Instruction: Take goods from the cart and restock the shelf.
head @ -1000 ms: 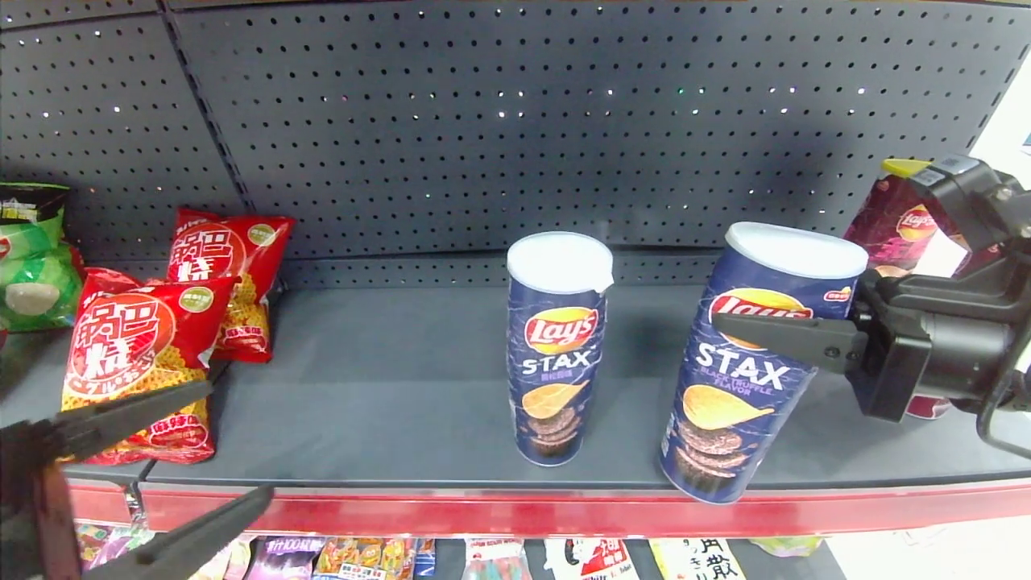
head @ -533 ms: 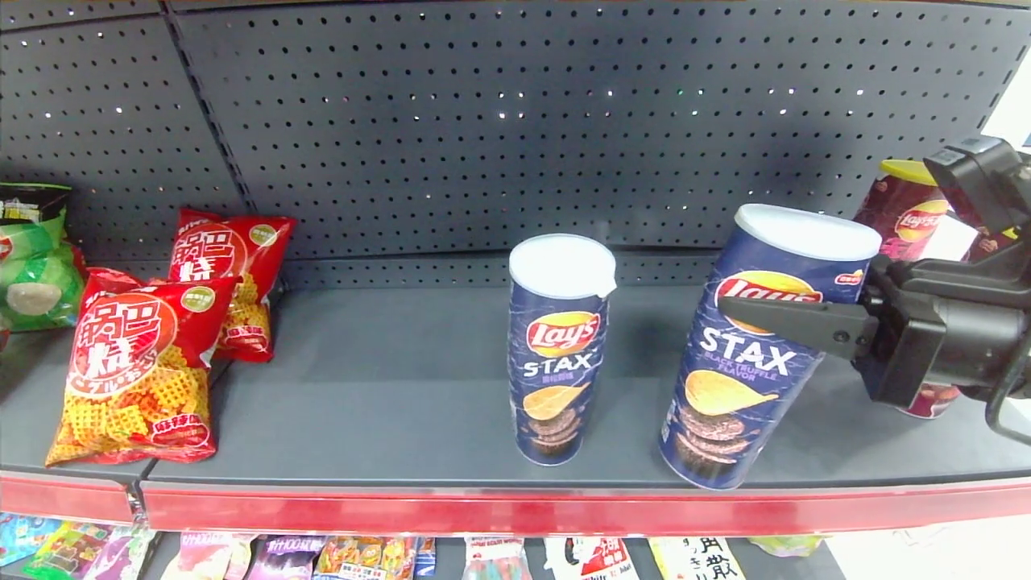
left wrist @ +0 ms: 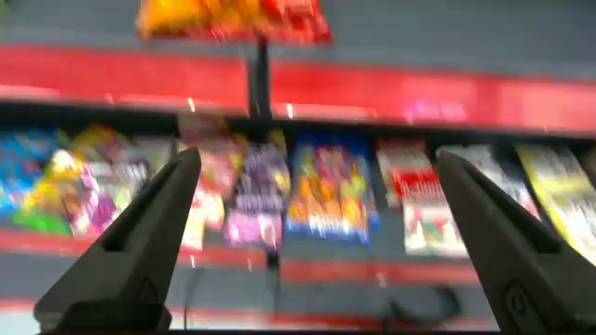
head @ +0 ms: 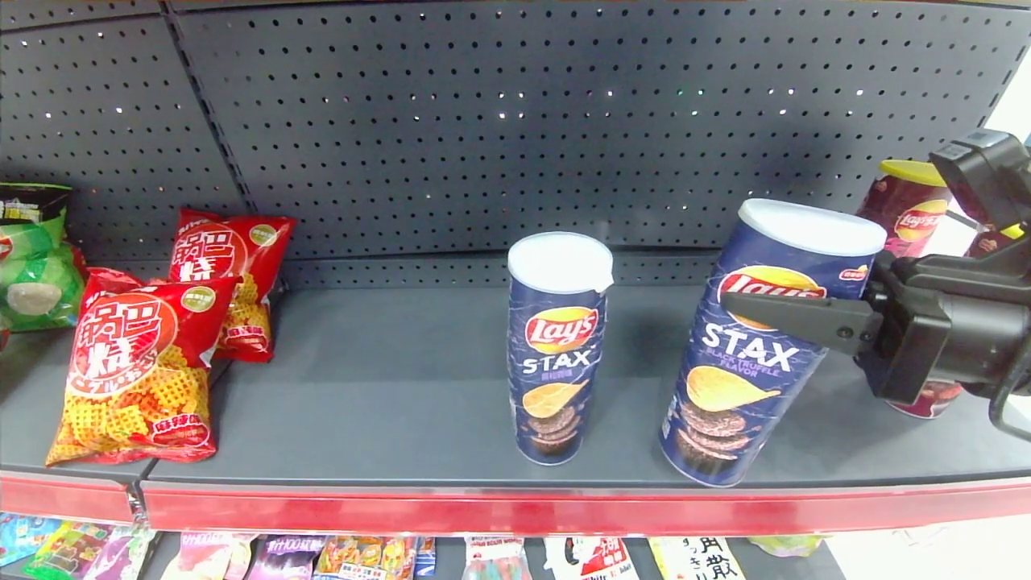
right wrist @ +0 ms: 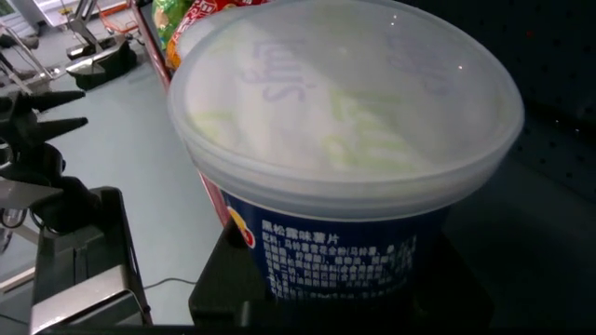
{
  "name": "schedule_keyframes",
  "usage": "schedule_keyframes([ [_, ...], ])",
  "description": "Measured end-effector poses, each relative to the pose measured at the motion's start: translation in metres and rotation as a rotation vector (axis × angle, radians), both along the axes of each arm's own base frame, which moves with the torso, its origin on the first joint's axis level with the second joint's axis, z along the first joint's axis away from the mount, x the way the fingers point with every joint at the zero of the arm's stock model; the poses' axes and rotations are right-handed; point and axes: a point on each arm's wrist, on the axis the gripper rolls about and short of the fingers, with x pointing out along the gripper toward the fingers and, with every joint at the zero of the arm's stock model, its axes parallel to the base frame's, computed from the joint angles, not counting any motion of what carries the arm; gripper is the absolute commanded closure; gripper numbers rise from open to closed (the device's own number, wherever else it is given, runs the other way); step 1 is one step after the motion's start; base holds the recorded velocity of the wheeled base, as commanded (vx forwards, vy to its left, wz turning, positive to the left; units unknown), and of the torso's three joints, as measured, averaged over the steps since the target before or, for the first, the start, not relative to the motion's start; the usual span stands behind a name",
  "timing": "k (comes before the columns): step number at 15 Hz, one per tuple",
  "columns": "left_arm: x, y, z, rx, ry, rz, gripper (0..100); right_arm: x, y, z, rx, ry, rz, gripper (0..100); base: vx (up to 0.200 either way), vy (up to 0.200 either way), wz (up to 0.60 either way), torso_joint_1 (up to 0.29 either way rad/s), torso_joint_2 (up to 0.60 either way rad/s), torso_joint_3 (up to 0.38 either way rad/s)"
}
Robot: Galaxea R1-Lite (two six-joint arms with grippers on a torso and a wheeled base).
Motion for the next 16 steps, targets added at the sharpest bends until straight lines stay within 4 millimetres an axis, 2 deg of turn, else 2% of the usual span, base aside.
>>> schedule_keyframes([
  [1,0.002,0.000,-0.003,0.002,-0.048,0.000,0,0.000,0.000,0.000,0.000,-0.002,0.000,100,0.000,0.000,0.00,0.000,0.00,0.000],
  [4,0.005,0.000,-0.017,0.019,0.002,-0.005,0,0.003,0.001,0.004,0.005,-0.012,0.000,100,0.000,0.000,0.00,0.000,0.00,0.000],
  [6,0.005,0.000,-0.019,0.022,0.006,-0.006,0,0.007,0.003,0.014,0.015,-0.038,-0.003,100,0.000,0.000,0.00,0.000,0.00,0.000],
  [8,0.005,0.000,-0.019,0.021,0.007,-0.005,0,0.017,0.006,0.031,0.035,-0.089,-0.012,100,0.000,0.000,0.00,0.000,0.00,0.000],
  [10,0.005,0.000,-0.019,0.021,0.007,-0.006,0,0.030,0.012,0.040,0.044,-0.114,-0.013,100,0.000,0.000,0.00,0.000,0.00,0.000],
  [12,0.005,0.000,-0.019,0.021,0.008,-0.006,0,0.047,0.019,0.041,0.042,-0.117,-0.009,100,0.000,0.000,0.00,0.000,0.00,0.000],
  [16,0.005,0.000,-0.019,0.021,0.008,-0.006,0,0.095,0.038,0.039,0.069,-0.202,-0.001,100,0.000,0.000,0.00,0.000,0.00,0.000],
])
